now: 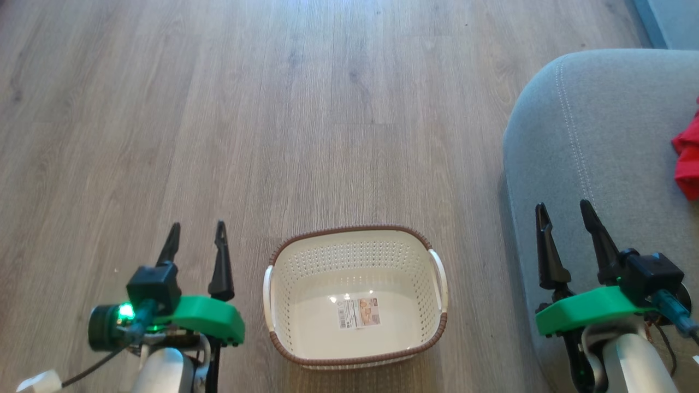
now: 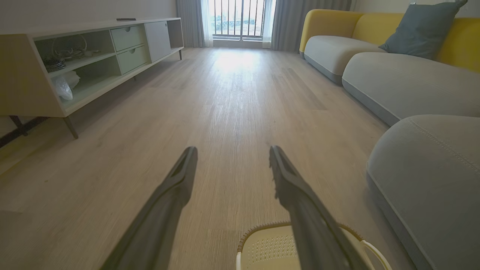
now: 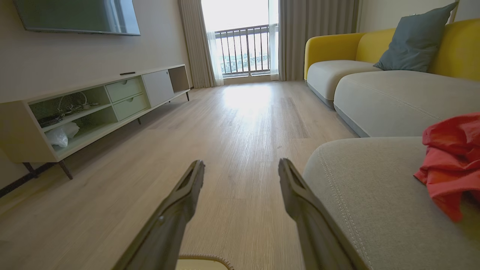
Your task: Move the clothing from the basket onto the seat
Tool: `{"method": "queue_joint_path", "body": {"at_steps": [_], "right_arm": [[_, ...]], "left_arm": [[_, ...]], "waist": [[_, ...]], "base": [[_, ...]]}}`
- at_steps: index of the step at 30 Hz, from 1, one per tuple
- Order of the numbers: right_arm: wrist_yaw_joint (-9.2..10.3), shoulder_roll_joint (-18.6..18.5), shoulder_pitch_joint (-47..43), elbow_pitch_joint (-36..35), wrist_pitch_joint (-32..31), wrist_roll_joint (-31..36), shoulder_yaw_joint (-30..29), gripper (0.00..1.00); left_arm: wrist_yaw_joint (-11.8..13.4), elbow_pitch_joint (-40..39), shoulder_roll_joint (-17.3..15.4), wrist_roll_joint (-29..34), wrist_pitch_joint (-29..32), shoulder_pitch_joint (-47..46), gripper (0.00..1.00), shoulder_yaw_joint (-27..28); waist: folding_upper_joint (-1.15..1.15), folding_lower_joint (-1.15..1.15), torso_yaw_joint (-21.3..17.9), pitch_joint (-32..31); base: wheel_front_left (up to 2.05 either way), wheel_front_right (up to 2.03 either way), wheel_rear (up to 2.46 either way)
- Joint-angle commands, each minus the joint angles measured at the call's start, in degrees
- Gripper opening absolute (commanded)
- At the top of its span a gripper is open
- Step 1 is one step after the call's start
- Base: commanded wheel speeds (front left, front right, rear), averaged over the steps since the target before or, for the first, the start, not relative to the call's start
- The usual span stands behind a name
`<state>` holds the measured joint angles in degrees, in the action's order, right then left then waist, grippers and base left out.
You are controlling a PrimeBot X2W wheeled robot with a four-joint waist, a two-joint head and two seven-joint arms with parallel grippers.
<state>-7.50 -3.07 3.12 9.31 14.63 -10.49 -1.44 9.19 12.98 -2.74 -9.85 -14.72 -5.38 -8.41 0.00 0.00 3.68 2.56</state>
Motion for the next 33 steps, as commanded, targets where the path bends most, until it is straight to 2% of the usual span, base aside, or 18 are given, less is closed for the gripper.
{"method": "queue_joint_path", "body": {"at_steps": [1,14,33], "right_arm": [[0.01,0.2,2.1,-1.9,0.4,0.4,1.1,1.0],[0.01,0.2,3.0,-1.7,0.4,-0.6,1.0,1.0],[0.01,0.2,3.3,-0.4,0.4,-1.0,1.3,1.0]], "left_arm": [[-0.2,-2.3,-0.1,-0.4,-0.3,-1.4,1.0,2.5],[-2.2,-2.3,-0.1,0.0,-0.3,-1.8,1.0,2.9],[-5.7,-3.2,-0.1,-3.3,-0.3,-1.2,1.0,3.3]], "waist": [[0.0,0.0,0.0,0.1],[0.0,0.0,-0.1,0.8],[0.0,0.0,-0.2,0.7]], "base": [[0.0,0.0,0.0],[0.0,0.0,0.0],[0.0,0.0,0.0]]}}
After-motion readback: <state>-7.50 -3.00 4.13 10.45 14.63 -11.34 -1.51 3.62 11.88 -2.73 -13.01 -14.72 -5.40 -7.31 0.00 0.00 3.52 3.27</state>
